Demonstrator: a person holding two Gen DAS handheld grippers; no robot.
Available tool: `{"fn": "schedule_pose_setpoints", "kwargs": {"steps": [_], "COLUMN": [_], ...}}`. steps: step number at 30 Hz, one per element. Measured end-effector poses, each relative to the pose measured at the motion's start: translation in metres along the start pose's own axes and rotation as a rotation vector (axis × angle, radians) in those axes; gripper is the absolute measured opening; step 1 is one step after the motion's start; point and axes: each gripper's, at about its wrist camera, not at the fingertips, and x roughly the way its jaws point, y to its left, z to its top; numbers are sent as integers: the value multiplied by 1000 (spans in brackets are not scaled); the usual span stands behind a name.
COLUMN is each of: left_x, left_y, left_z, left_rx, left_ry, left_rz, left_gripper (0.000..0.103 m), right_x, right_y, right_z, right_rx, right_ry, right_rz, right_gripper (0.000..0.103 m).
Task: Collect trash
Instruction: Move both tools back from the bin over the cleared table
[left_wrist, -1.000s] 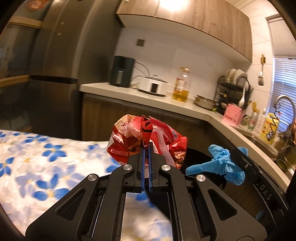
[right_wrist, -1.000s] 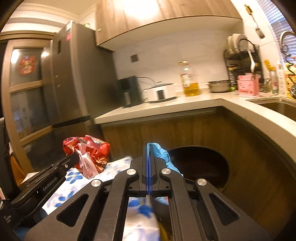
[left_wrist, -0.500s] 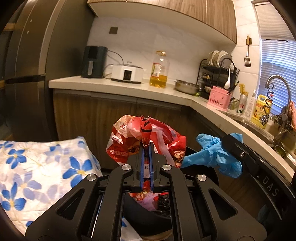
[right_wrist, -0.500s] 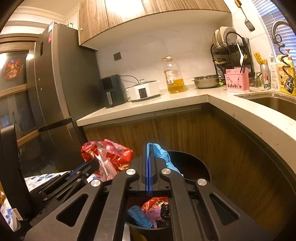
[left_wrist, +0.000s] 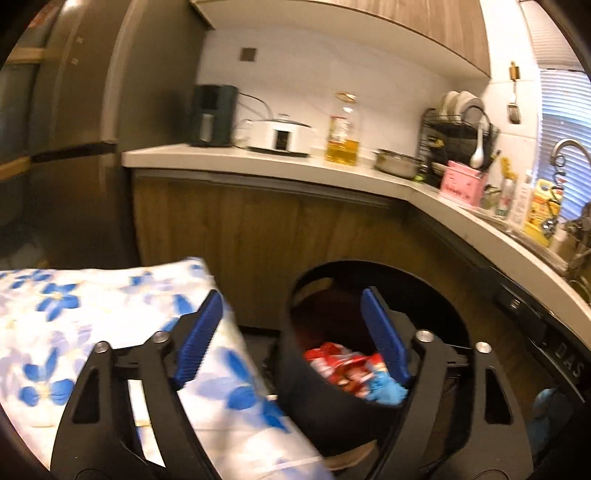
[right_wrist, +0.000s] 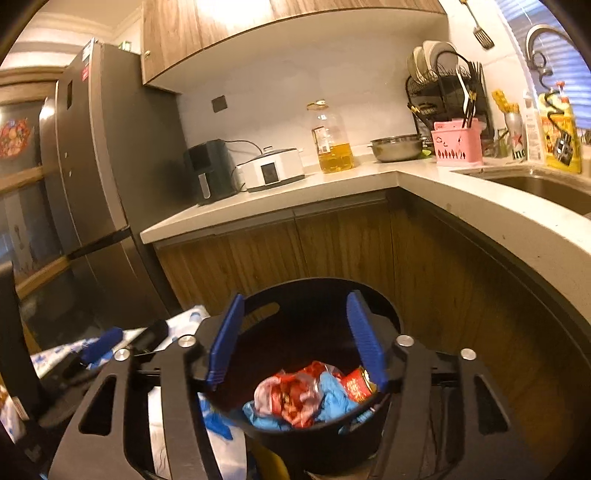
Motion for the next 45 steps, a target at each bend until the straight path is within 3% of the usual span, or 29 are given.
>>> {"fn": "schedule_pose_setpoints", "kwargs": {"steps": [4,8,16,30,45], "left_x": [-32,-66,-137,-248,-315], "left_y": [19,36,65,98,107], "left_z": [-4,-9,-27,-66,-96], "left_rx": [-2,-18,-42,-65,-81], "left_ry": [-12,-23,-21,-28,-48], "left_rz": [100,155,277,314,336], "left_gripper": [88,93,97,97,97], "right_x": [-17,-38,-85,-175,-239], "right_y": [19,35,73,122,137], "right_z": [-7,-12,-27,-62,-97], "right_rx": [-42,-59,-139,-195,-218], "right_ry": [14,21,38,35,33], "right_rz": [-10,-12,-25,11,32], "right_gripper": [74,86,90,94,95]}}
